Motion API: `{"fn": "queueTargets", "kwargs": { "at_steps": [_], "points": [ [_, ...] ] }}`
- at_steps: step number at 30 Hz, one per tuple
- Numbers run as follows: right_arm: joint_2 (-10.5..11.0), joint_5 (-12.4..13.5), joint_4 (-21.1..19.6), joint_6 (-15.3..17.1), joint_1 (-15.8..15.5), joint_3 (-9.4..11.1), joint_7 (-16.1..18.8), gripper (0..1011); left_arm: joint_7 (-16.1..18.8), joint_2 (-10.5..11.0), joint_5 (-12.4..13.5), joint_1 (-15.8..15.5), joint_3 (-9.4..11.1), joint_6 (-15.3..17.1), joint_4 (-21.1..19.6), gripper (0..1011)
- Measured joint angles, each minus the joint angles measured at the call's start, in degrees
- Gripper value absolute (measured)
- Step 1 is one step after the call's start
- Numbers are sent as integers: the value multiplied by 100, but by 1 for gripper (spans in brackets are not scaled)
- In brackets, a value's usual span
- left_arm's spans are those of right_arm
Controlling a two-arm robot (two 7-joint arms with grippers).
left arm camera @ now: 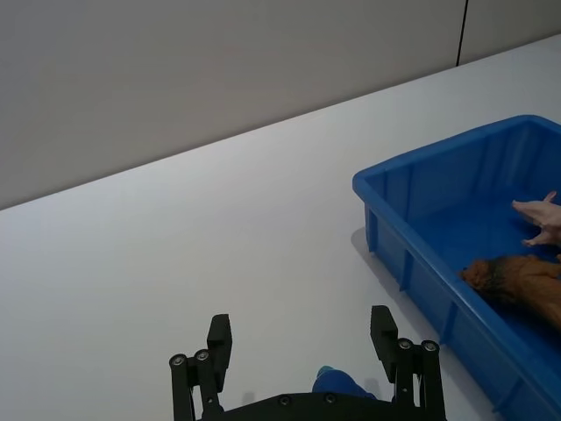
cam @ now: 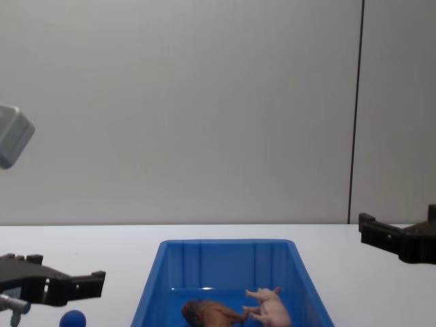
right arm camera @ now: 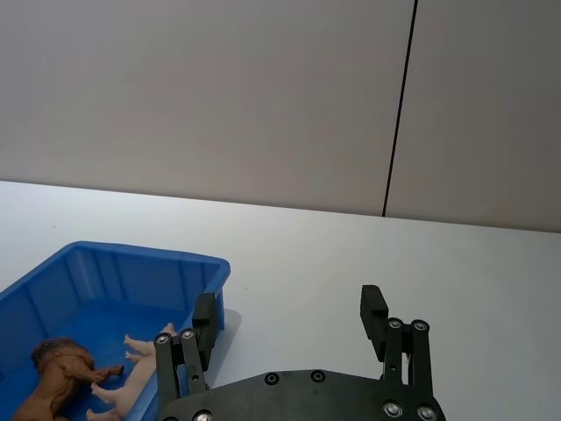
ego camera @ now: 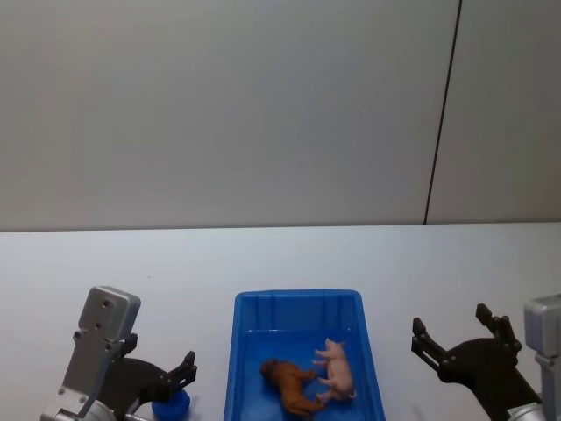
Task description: Pick up the two dolls from the table and place them into the box.
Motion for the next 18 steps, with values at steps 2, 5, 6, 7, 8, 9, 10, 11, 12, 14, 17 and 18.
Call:
{"fn": "queueTargets", "kwargs": {
  "at_steps": [2, 5, 6, 7, 8, 9, 10, 11, 12, 14, 17, 18],
  "points": [
    [0, 0, 0, 0, 0, 0, 0, 1001, -52, -12, -14, -15, -3, 2, 52, 1001],
    [0, 0, 0, 0, 0, 0, 0, 1001, -141, -42, -37, -45, -10, 2, 163, 1001],
    [0, 0, 0, 0, 0, 0, 0, 1001, -182, -55, -51, -57, -12, 2, 210, 1001],
    [0, 0, 0, 0, 0, 0, 0, 1001, -202, -64, -59, -67, -14, 1, 243, 1001],
    [0, 0, 0, 0, 0, 0, 0, 1001, -223, -68, -67, -70, -15, 1, 258, 1001],
    [0, 0, 0, 0, 0, 0, 0, 1001, -265, -83, -80, -84, -17, -1, 314, 1001],
    [0, 0, 0, 0, 0, 0, 0, 1001, -265, -83, -80, -84, -17, -1, 314, 1001],
    [0, 0, 0, 0, 0, 0, 0, 1001, -314, -97, -96, -97, -19, -2, 367, 1001],
    [0, 0, 0, 0, 0, 0, 0, 1001, -332, -103, -105, -104, -20, -3, 388, 1001],
    [0, 0, 0, 0, 0, 0, 0, 1001, -388, -121, -127, -118, -21, -4, 449, 1001],
    [0, -1, 0, 0, -1, 0, 0, 1001, -448, -143, -157, -135, -23, -3, 524, 1001],
    [0, 0, 0, 0, 0, 0, 0, 1001, -460, -148, -162, -140, -24, -1, 538, 1001]
  ]
}}
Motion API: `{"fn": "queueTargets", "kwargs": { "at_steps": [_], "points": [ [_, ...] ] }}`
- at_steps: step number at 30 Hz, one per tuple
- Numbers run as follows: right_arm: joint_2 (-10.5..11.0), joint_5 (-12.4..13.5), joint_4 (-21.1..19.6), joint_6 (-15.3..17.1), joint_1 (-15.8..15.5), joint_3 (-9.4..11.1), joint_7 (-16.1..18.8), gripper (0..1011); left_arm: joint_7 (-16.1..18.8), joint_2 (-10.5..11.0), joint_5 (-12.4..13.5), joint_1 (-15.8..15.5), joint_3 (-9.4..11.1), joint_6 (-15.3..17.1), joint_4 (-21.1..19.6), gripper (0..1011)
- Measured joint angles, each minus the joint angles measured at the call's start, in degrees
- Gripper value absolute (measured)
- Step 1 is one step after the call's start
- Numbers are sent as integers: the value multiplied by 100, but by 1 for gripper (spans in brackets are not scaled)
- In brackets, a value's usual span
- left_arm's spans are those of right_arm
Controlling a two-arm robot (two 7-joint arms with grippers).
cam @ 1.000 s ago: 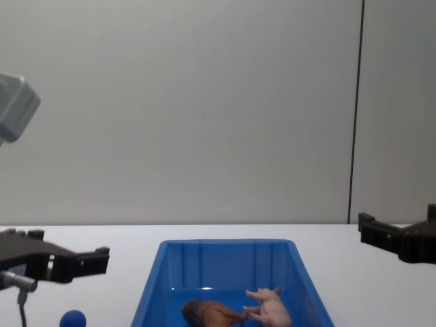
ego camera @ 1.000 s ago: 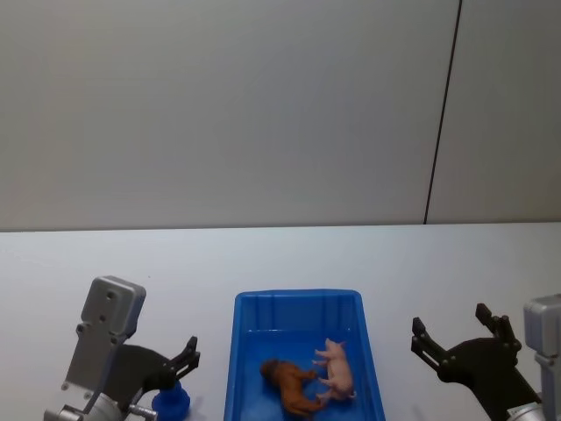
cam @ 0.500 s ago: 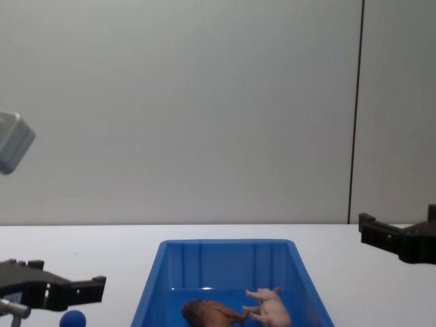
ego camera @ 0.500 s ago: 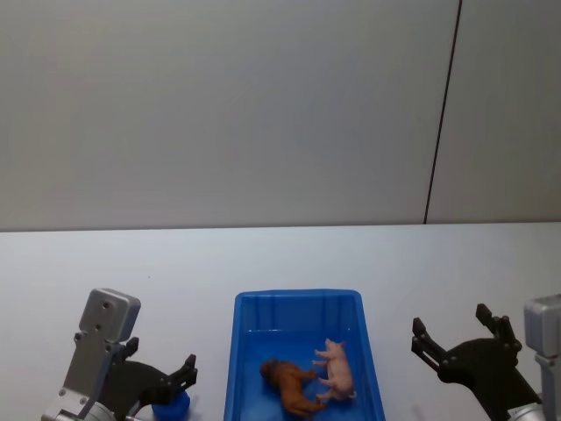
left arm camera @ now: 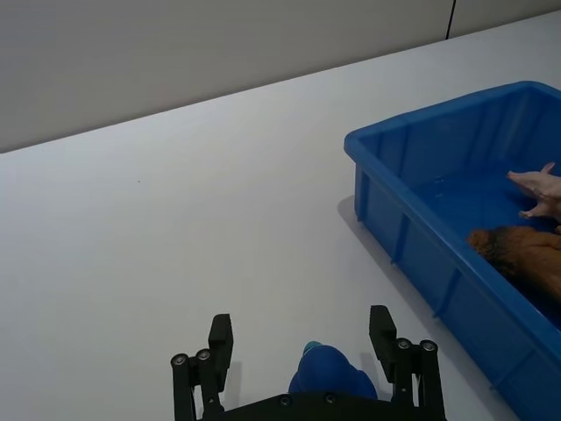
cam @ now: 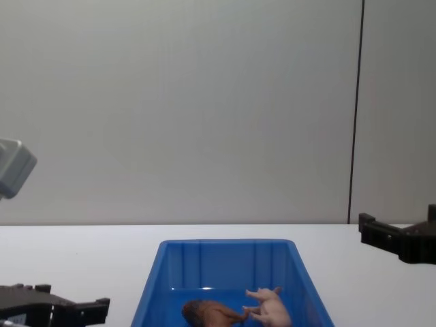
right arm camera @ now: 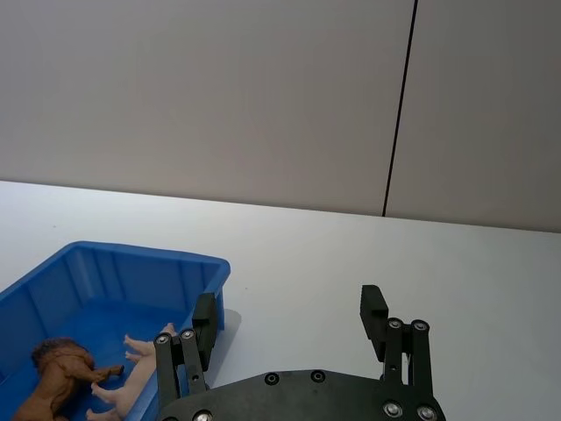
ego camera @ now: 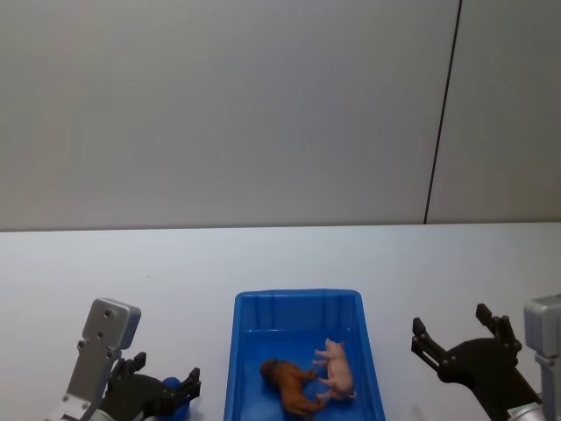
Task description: Pick up the two dolls from the table and place them into the box.
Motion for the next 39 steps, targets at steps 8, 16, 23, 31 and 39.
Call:
{"fn": "queueTargets", "kwargs": {
  "at_steps": [8, 16, 23, 31, 39],
  "points": [
    [0, 0, 0, 0, 0, 0, 0, 1001, -89, -50, -47, -25, -5, 50, 133, 805],
    [0, 0, 0, 0, 0, 0, 0, 1001, -92, -83, -89, -28, -14, 79, 188, 587],
    [0, 0, 0, 0, 0, 0, 1, 1001, -83, -121, -133, -23, -20, 86, 227, 360],
    [0, 0, 1, 0, 0, 0, 1, 1001, -79, -150, -186, -1, -24, 24, 259, 240],
    [0, 0, 0, 0, 0, 0, 1, 1001, -86, -168, -219, 29, -34, -165, 247, 199]
  ]
}}
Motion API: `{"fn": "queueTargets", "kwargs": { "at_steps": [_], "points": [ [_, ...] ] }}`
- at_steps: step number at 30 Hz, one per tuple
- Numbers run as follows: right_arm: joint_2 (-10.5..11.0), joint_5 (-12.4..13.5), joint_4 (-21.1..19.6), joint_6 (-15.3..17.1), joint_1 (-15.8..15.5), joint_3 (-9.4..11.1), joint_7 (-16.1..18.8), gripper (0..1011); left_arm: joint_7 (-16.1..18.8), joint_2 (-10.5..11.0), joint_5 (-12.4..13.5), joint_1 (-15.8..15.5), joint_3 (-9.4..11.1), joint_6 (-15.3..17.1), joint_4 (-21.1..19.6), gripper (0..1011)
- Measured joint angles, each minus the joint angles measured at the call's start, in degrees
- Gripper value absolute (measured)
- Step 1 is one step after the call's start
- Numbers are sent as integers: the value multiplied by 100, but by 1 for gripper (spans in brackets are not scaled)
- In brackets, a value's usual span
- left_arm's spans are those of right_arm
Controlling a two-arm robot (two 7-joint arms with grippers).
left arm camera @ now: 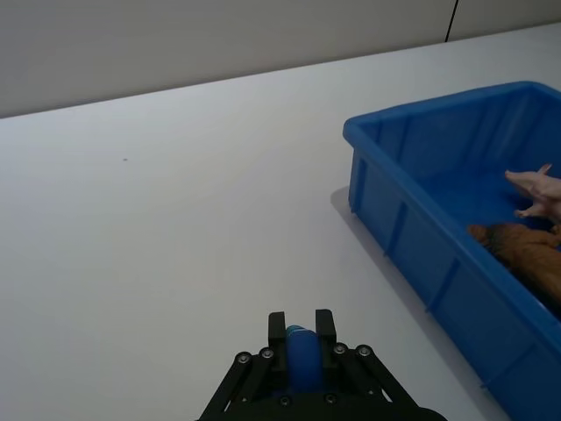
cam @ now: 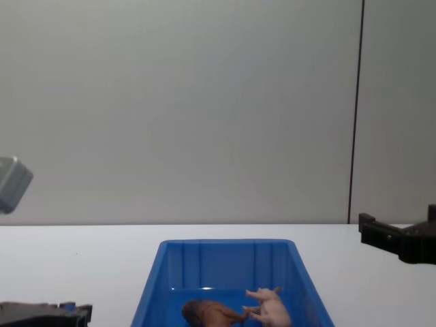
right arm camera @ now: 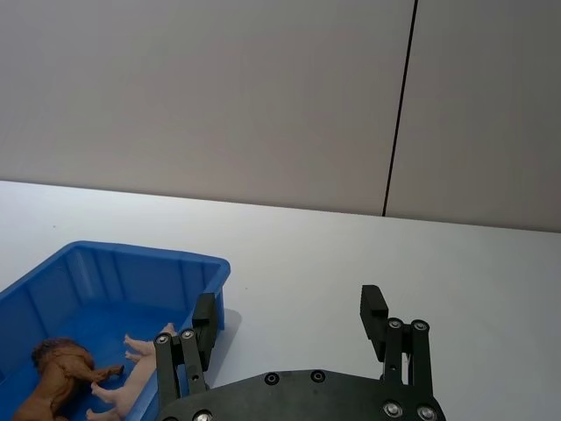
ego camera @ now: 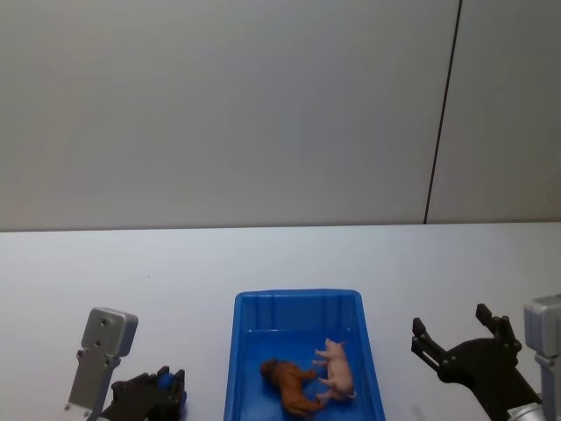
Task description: Pick up the two dolls from the table and place them into the box.
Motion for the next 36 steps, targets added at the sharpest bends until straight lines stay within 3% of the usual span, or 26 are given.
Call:
{"fn": "queueTargets", "kwargs": {
  "at_steps": [16, 26, 36],
  "points": [
    [0, 0, 0, 0, 0, 0, 0, 1001, -253, 32, 219, -49, -68, -486, -407, 149],
    [0, 0, 0, 0, 0, 0, 0, 1001, -814, 21, 371, -190, -86, -794, -603, 149],
    [0, 0, 0, 0, 0, 0, 0, 1001, -1636, -52, 384, -385, -70, -1082, -634, 149]
  ]
}}
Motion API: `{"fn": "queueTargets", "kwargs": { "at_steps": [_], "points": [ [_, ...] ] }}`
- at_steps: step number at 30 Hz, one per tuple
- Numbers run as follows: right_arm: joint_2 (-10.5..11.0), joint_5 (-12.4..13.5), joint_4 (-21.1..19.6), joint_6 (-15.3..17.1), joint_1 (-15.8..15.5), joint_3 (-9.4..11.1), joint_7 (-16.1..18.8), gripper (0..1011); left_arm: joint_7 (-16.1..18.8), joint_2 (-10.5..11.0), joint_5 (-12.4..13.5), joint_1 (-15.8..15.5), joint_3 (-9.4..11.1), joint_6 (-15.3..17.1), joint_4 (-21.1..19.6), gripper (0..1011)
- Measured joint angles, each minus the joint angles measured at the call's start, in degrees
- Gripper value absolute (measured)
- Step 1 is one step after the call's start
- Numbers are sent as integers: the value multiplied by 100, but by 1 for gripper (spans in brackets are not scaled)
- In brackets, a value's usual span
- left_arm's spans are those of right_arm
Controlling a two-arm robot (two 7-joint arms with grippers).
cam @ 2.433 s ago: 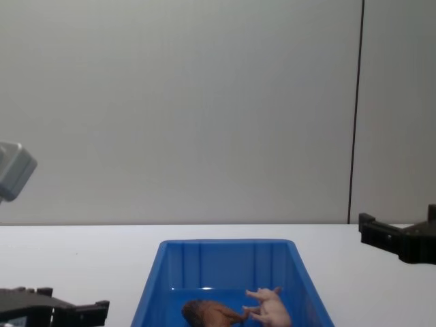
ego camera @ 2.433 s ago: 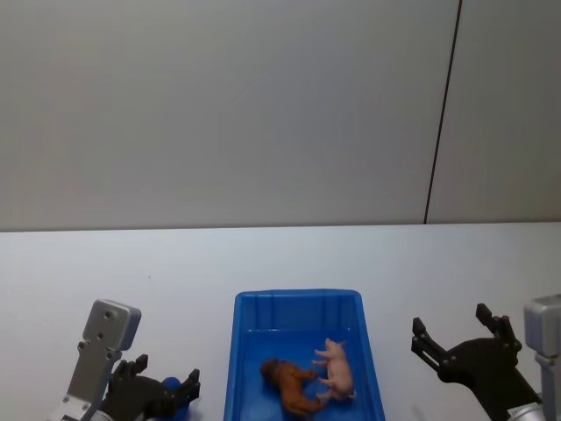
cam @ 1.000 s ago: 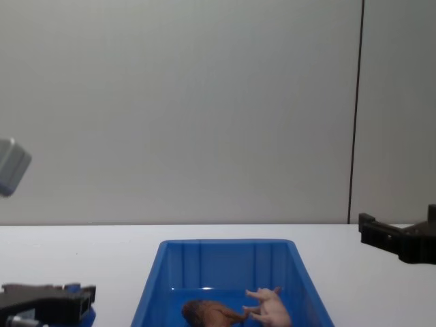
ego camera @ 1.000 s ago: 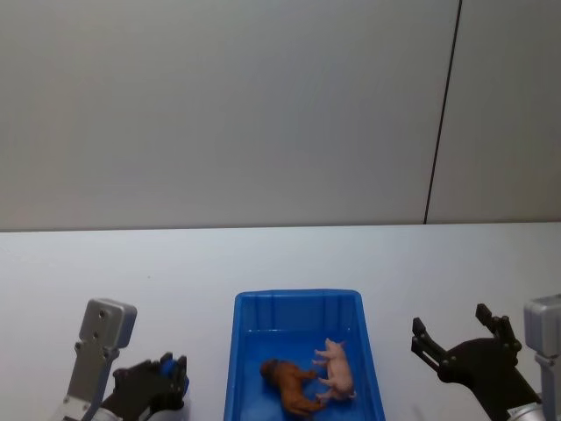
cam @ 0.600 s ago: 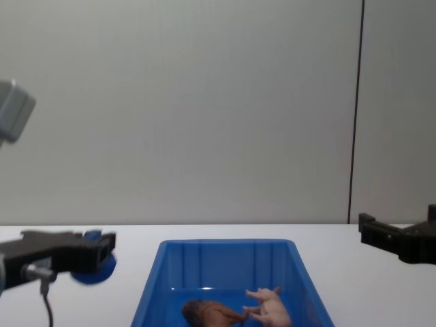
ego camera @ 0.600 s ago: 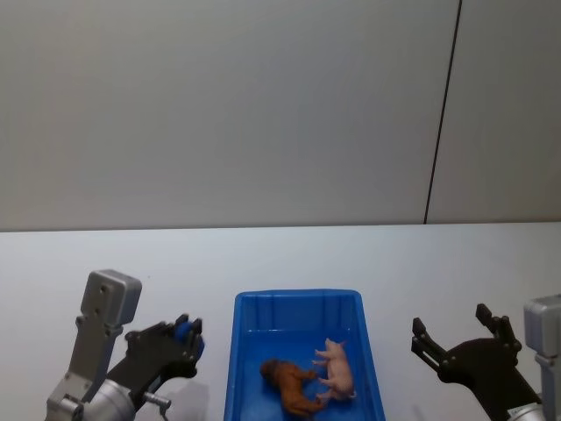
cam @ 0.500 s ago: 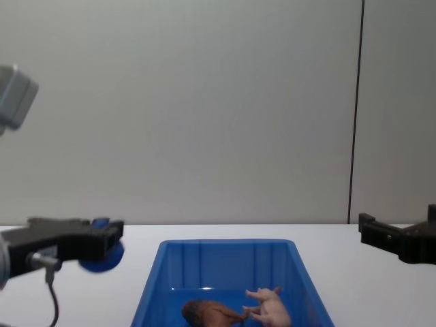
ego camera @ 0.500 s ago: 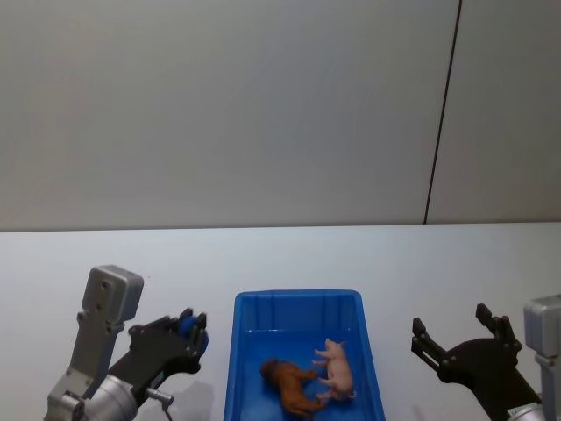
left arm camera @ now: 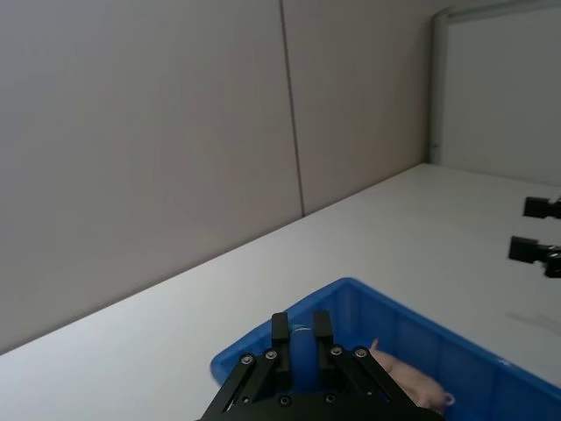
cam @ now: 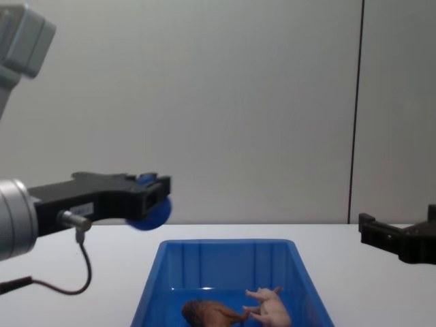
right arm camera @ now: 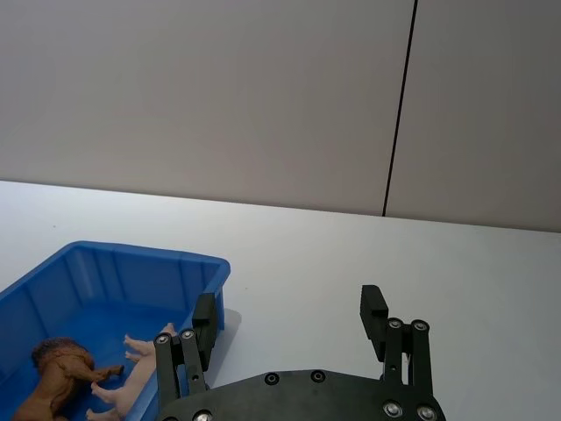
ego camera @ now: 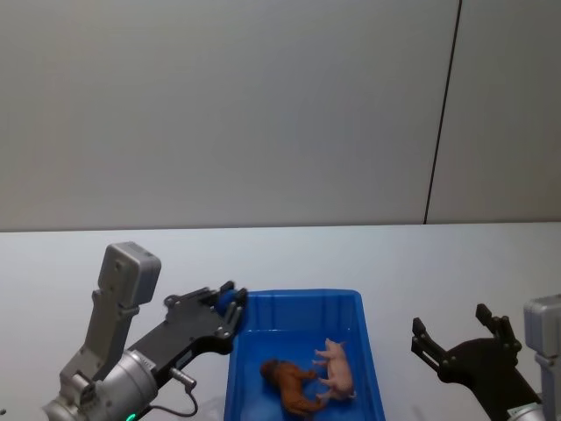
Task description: Pick up the two dolls from the table and place them into the box.
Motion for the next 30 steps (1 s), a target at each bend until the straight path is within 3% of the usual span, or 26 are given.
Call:
{"fn": "queueTargets", "kwargs": {
  "at_steps": [5, 15, 19, 30],
  "points": [
    [0, 0, 0, 0, 0, 0, 0, 1001, -383, -49, -70, -88, 21, -110, 44, 231],
    [0, 0, 0, 0, 0, 0, 0, 1001, -1284, -198, -298, -300, 95, -305, 225, 544],
    [0, 0, 0, 0, 0, 0, 0, 1001, -1534, -255, -374, -365, 127, -357, 282, 704],
    [0, 0, 0, 0, 0, 0, 0, 1001, -1922, -340, -494, -463, 179, -433, 368, 1000]
  ]
}}
